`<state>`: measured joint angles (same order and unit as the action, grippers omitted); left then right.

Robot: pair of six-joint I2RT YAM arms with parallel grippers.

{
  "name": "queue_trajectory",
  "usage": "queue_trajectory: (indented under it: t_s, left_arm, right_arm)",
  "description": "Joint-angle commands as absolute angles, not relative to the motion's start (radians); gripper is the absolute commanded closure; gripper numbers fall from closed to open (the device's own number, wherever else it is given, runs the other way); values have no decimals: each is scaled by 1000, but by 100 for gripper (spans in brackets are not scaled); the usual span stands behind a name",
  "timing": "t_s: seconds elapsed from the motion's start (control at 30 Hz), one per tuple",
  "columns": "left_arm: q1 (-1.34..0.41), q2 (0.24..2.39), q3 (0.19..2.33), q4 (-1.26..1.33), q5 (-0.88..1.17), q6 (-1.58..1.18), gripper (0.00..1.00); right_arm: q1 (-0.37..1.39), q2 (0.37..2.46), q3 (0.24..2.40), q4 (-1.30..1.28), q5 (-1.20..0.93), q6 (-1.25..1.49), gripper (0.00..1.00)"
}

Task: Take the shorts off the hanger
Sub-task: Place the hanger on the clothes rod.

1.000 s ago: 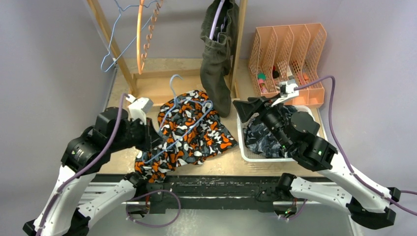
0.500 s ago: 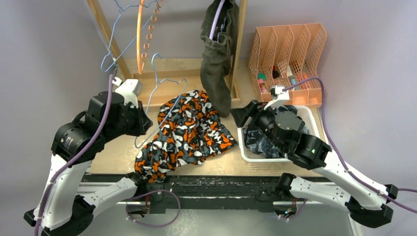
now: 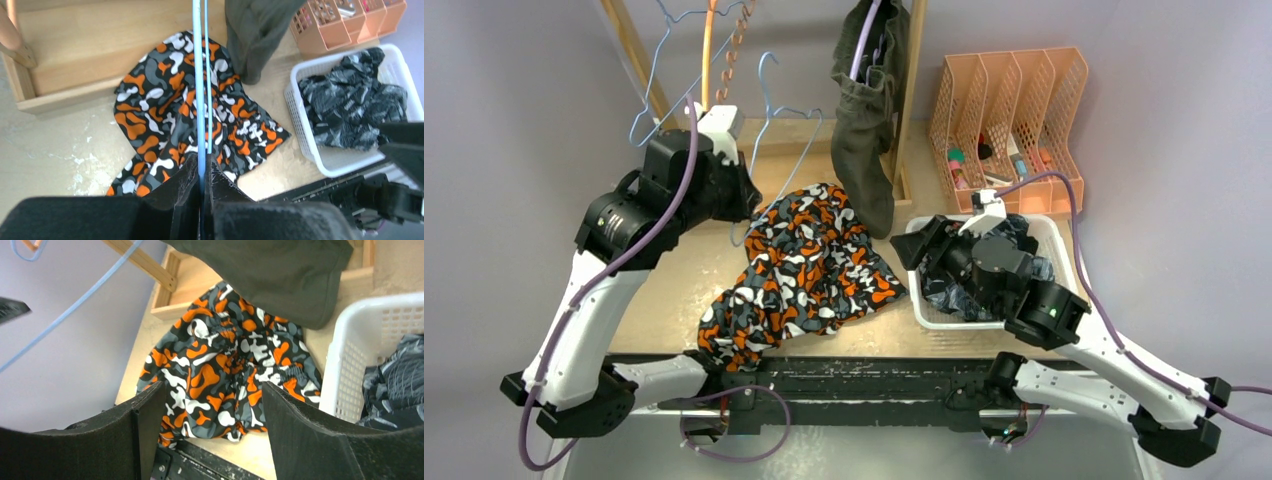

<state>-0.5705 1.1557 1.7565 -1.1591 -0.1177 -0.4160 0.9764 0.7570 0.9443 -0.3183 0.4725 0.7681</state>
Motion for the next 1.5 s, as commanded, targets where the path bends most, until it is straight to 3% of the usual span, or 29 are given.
queue_trajectory:
  t_s: [0.0,0.17,0.4,0.63,0.9,1.47]
  left_arm:
    - [-569,1175,1848,-1055,-221,-393,100]
    - [-569,1188,1855,-1038,-234,-386,100]
    - [-569,1199,1866,-956,-274,-314,100]
    - [-569,1384,2087,-976,-315,-250,100]
    - [-549,1536,2268,-983,-364,-288,100]
    - [-398,1663,2288,-897,-118,-318,100]
  right_arm:
    - [980,765,933,-338,448,858,28]
    - [981,762,920,-334,443,912,28]
    - [981,826,861,-77,302,898,28]
    - [980,935,921,-145,276,908,28]
    - [981,888,872,-109,279,920,28]
    - [980,861,877,-138,285,886,28]
